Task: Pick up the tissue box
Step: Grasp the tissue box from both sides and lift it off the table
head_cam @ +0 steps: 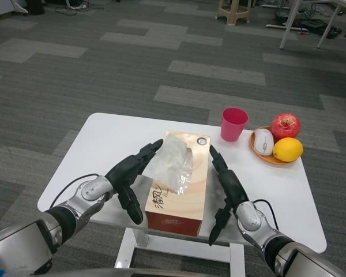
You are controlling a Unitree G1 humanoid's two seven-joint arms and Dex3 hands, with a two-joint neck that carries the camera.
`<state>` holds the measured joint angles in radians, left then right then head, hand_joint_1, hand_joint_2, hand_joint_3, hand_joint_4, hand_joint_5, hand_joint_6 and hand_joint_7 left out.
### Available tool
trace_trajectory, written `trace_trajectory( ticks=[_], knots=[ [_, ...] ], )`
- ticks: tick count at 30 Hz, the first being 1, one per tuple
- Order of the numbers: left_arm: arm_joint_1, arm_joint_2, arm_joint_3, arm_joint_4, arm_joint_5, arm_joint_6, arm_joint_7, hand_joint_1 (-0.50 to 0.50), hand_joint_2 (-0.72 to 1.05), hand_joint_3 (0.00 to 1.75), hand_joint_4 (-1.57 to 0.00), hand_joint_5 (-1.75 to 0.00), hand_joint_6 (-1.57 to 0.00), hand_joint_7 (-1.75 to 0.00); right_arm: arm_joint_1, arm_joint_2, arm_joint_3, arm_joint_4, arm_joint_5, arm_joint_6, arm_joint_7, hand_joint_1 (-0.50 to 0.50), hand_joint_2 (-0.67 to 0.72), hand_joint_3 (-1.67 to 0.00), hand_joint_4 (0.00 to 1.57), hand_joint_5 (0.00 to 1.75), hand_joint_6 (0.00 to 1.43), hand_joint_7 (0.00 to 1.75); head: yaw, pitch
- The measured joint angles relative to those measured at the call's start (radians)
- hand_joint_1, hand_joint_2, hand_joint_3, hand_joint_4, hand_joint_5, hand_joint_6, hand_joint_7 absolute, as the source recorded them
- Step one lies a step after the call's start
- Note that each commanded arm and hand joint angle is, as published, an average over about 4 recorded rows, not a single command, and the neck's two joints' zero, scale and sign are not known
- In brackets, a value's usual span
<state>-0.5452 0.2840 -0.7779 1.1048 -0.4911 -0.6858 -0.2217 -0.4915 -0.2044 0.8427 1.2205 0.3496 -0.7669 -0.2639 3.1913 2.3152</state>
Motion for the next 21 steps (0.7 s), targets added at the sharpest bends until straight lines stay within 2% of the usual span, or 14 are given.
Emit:
trace_trajectory(
  ticks=[10, 21],
  knots=[
    [-0.027, 0.005, -0.076, 0.001, -0.028, 0.000, 0.028, 0.50, -0.46, 0.00, 0.00, 0.00, 0.00, 0.00, -0.020, 0.016, 0.058, 0.036, 0.005, 0.009, -0.082, -0.46, 0.72, 0.00, 0.00, 0.00, 0.00, 0.00, -0.034, 0.005],
    [-0.029, 0.004, -0.102, -0.007, -0.105, -0.018, 0.031, 0.50, -0.46, 0.00, 0.00, 0.00, 0.00, 0.00, -0.027, 0.021, 0.066, 0.027, 0.006, 0.013, -0.106, -0.46, 0.72, 0.00, 0.00, 0.00, 0.00, 0.00, -0.033, 0.012]
  ],
)
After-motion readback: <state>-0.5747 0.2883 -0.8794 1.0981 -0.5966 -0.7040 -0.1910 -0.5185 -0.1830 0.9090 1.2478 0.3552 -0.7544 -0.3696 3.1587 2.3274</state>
